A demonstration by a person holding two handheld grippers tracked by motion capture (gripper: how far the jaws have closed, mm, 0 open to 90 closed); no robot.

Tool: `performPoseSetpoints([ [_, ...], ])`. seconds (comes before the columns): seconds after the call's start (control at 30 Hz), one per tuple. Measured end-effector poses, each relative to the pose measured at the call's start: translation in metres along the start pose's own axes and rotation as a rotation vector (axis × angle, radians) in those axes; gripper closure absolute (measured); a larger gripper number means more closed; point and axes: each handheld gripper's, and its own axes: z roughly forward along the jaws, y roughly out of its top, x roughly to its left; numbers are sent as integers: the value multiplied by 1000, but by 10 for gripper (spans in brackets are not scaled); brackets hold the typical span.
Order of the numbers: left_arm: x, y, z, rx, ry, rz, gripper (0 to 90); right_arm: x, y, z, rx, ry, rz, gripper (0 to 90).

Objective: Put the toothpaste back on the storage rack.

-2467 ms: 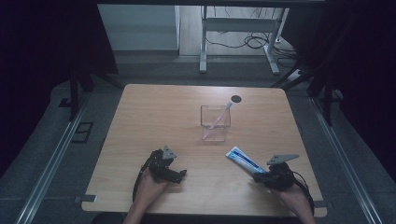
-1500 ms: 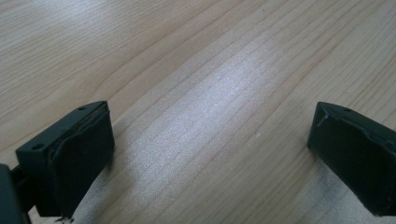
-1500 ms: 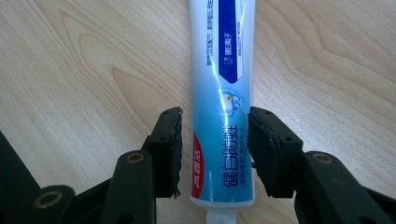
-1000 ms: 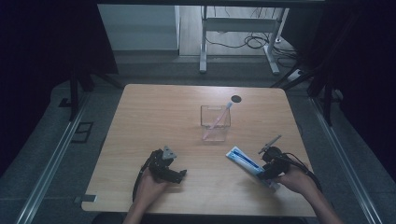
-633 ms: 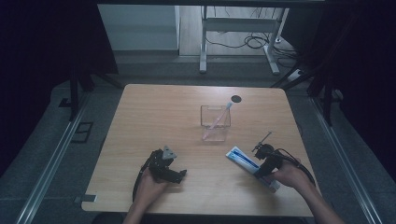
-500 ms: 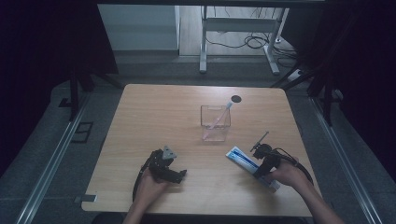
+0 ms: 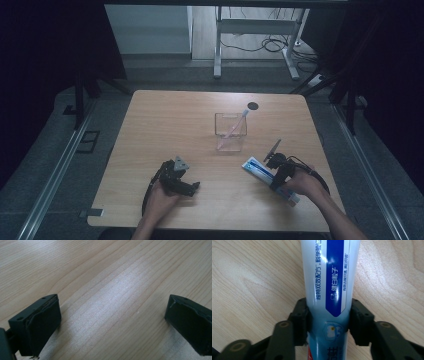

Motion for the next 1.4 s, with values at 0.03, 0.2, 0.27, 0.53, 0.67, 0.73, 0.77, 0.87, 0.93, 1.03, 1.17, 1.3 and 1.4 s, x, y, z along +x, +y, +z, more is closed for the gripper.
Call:
performPoseSetpoints([
  [0.03, 0, 0, 0, 0, 0, 0, 6, 0, 0, -1, 2, -3, 1, 613],
  [0.2, 0, 0, 0, 0, -1, -1, 6, 0, -2, -6, -11, -10, 1, 692],
  [0.27, 0, 0, 0, 0, 0, -1, 6, 1, -3, -7, -23, -6, 5, 707],
  [0.53, 0, 0, 0, -4, 1, -4, 6, -3, -12, -9, -94, 29, 19, 722],
  [0.67, 0, 0, 0, -4, -1, -4, 6, -4, -17, -13, -137, 36, 22, 723],
  [0.73, 0, 0, 0, -4, 0, -4, 6, -5, -18, -15, -154, 42, 26, 723],
  [0.77, 0, 0, 0, -4, 0, -4, 6, -5, -19, -16, -163, 44, 29, 723],
  [0.87, 0, 0, 0, -4, 0, -4, 6, -6, -22, -19, -190, 46, 29, 722],
  [0.93, 0, 0, 0, -4, 0, -5, 6, -7, -24, -21, -209, 43, 36, 722],
  [1.03, 0, 0, 0, -4, 0, -4, 6, -8, -28, -24, -241, 49, 34, 723],
  [1.17, 0, 0, 0, -4, 0, -4, 6, -8, -30, -30, -280, 49, 35, 724],
  [1.3, 0, 0, 0, -4, 1, -1, 6, -6, -32, -38, -320, 43, 30, 723],
  [1.4, 0, 0, 0, -4, 1, -1, 6, -6, -31, -43, -353, 38, 28, 723],
])
